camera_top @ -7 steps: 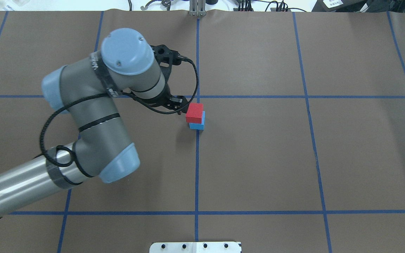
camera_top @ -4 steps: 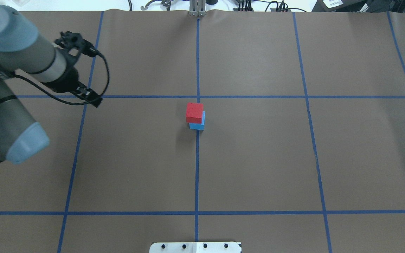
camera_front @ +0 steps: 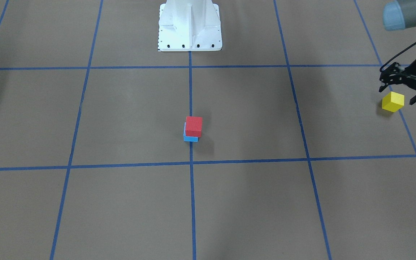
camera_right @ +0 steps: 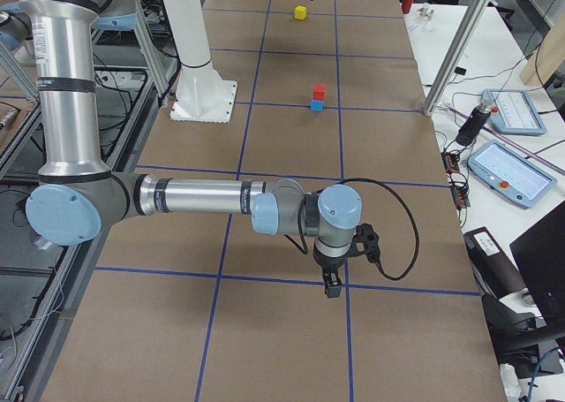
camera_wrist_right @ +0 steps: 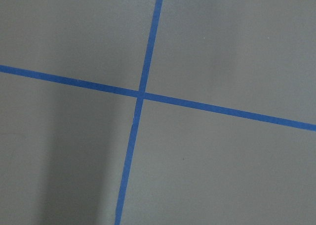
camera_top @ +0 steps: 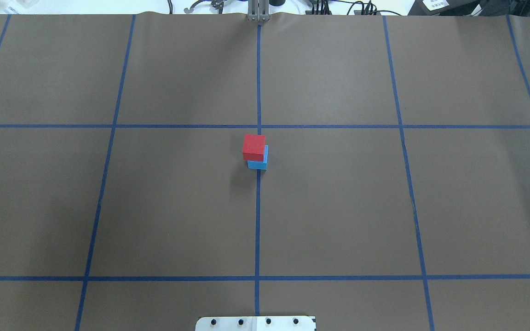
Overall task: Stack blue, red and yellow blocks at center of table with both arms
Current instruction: 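Withdraw the left arm toward the yellow cube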
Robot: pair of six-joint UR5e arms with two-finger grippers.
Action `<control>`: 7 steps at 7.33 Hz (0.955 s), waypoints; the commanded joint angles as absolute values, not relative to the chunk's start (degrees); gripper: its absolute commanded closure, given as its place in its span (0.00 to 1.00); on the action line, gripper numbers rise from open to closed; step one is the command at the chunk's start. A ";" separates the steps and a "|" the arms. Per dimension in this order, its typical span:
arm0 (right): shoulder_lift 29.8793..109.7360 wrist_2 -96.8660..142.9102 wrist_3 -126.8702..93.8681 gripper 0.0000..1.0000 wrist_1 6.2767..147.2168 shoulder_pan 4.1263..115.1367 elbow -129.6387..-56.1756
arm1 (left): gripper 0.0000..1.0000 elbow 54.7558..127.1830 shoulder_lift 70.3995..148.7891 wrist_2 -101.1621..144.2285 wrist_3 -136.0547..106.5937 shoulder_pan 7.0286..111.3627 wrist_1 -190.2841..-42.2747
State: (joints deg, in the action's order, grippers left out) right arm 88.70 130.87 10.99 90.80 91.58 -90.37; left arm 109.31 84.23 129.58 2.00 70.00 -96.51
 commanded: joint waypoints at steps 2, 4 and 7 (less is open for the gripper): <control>88.33 130.87 10.99 0.00 90.79 91.58 -90.53 | 0.00 103.40 70.69 129.99 -16.54 71.02 -123.72; 88.33 130.87 10.99 0.00 90.79 91.58 -90.97 | 0.00 93.37 70.84 129.55 -24.56 70.58 -139.52; 88.42 130.87 10.99 0.00 90.00 91.58 -90.88 | 0.00 92.99 71.10 127.29 -25.40 66.91 -139.83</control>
